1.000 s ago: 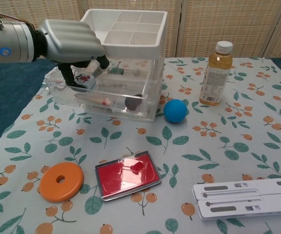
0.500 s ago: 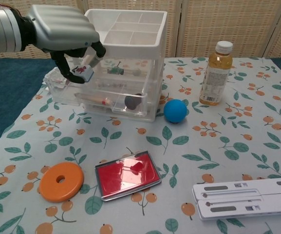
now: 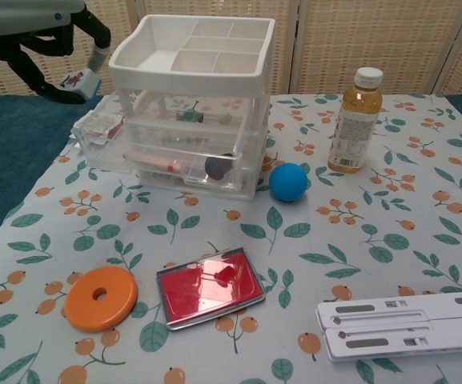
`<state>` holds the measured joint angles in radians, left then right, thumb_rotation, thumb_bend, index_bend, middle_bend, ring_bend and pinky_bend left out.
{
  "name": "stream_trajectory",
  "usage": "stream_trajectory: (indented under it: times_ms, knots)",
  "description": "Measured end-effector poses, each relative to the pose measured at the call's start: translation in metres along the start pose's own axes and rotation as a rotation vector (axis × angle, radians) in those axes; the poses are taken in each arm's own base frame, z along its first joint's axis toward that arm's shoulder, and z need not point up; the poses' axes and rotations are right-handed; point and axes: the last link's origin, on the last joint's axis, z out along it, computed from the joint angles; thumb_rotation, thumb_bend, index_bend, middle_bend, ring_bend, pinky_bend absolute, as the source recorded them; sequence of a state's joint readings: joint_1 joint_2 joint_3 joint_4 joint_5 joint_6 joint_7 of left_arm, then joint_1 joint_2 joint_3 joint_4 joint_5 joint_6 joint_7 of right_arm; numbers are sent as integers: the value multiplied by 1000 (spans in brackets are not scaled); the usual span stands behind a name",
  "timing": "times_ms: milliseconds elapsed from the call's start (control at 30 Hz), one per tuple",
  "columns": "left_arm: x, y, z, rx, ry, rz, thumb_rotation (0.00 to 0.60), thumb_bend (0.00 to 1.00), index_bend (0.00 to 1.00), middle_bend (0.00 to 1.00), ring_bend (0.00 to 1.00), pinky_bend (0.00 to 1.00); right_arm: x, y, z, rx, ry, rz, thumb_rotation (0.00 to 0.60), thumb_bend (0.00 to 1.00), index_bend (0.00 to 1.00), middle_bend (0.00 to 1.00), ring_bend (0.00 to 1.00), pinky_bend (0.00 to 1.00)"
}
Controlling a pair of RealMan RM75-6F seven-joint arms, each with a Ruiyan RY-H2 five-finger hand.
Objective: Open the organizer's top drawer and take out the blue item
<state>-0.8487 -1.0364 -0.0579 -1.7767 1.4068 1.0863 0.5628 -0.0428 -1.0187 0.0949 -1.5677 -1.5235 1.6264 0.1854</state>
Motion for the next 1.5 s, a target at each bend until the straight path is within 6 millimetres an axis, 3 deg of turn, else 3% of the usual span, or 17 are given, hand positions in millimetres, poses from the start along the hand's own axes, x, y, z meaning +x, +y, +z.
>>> stream_trajectory:
  times_ms: [333, 500, 867, 1133, 1300, 1500]
  knots:
    - [-32, -27, -51, 131, -110, -67, 600, 229, 559, 990, 1000, 1000, 0, -4, 2, 20, 0, 2, 600, 408, 48, 213, 112, 99]
    - [-54, -22, -64, 143, -182, -96, 600, 229, 558, 990, 1000, 1000, -1, -6, 2, 25, -2, 4, 600, 408, 48, 213, 112, 99]
    - [-102, 8, -61, 117, -298, -184, 600, 228, 556, 990, 1000, 1000, 3, -6, -3, 20, 9, -1, 600, 408, 48, 213, 112, 99]
    - [-120, 32, -52, 77, -340, -204, 600, 229, 523, 990, 1000, 1000, 5, -5, -4, 14, 14, -4, 600, 408, 48, 213, 112, 99]
    - [-124, 44, -46, 72, -344, -232, 600, 228, 407, 990, 1000, 1000, 5, -6, -4, 15, 17, -5, 600, 407, 48, 214, 112, 99]
    - [-122, 41, -48, 118, -338, -243, 600, 228, 225, 967, 1000, 1000, 3, -6, -3, 13, 5, -1, 600, 408, 48, 213, 112, 99]
